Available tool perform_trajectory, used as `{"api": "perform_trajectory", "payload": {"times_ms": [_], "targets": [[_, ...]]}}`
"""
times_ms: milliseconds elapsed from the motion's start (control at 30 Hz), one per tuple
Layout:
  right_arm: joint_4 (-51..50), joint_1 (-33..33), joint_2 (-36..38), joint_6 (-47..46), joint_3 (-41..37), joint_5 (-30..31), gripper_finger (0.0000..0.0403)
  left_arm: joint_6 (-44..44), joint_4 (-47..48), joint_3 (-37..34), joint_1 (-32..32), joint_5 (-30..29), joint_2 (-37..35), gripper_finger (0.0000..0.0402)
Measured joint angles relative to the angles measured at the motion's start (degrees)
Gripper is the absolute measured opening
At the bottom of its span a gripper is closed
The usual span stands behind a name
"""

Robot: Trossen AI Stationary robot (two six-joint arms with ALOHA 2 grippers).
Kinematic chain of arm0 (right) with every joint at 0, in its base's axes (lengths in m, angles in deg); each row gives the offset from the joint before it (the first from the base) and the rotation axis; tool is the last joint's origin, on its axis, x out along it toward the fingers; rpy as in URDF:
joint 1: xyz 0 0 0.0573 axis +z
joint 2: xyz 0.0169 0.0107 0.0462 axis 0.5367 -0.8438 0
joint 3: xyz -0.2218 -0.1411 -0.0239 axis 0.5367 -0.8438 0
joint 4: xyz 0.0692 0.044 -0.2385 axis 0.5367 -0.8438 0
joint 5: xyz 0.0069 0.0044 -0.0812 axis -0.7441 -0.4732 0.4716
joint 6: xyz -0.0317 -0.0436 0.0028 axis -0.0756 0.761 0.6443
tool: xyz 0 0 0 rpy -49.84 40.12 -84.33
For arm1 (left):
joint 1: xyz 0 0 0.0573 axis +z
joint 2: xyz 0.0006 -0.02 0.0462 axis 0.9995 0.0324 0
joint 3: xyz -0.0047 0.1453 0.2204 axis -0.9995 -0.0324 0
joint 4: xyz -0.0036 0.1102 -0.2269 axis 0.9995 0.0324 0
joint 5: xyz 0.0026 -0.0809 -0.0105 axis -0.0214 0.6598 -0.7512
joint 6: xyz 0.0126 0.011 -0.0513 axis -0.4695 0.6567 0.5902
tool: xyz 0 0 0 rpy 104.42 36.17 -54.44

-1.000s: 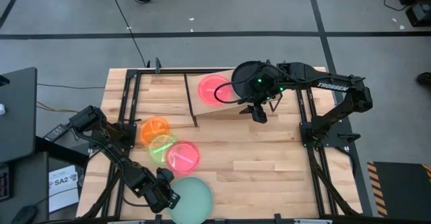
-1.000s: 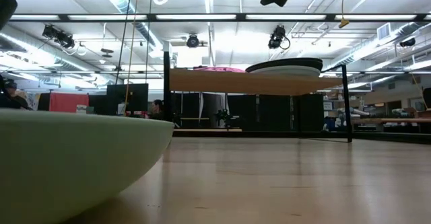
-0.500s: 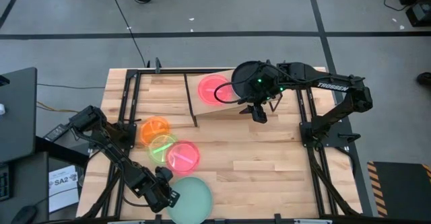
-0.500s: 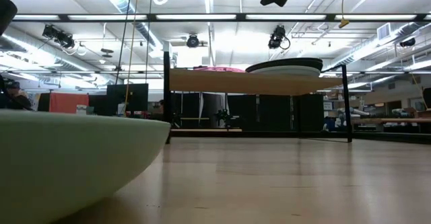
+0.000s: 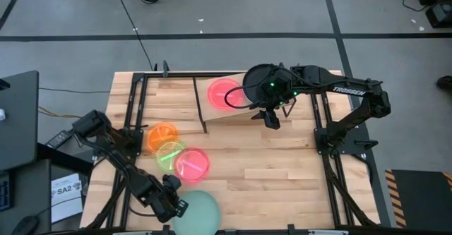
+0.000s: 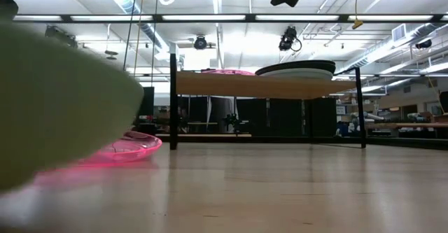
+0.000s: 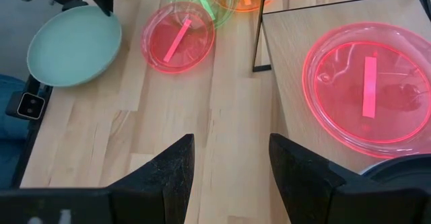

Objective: Place and stack plates onto a shelf
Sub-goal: Stack the large light blue plate on top of the large black plate on the shelf

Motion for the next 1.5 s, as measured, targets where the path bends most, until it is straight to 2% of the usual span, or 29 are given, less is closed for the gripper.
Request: {"api": "perform_trajectory", "payload": {"times_ms": [167,400,700,867,1067,1200,1500], "targets": [[0.01,0.00,0.00,0.00,0.00,0.00,0.0197,-1.66,0.48,0.00,-0.02,-3.75,-3.41,0.0010],[0.00,0.00,0.00,-0.95,0.00,-0.02,0.0197,-4.69,8.01,0.00,2.44,-10.57,-11.89,0.0010],[-0.01,0.00,0.00,-2.49,0.00,-0.07,0.0197,-19.21,15.32,0.00,14.53,-23.12,-20.71,0.0010],[0.02,0.00,0.00,-3.37,0.00,0.05,0.0197,-29.49,14.94,0.00,23.51,-26.83,-22.76,0.0010],[-0.94,0.00,0.00,-9.28,0.00,7.12,0.0197,-41.38,11.67,0.00,32.61,-28.34,-23.22,0.0009],[-4.34,-0.39,0.00,-12.45,0.00,10.09,0.0197,-48.52,6.64,0.00,36.98,-28.58,-23.22,0.0009],[-5.34,-0.81,0.00,-18.43,0.00,10.38,0.0197,-58.37,-1.79,0.00,44.11,-30.67,-23.20,0.0010]]}}
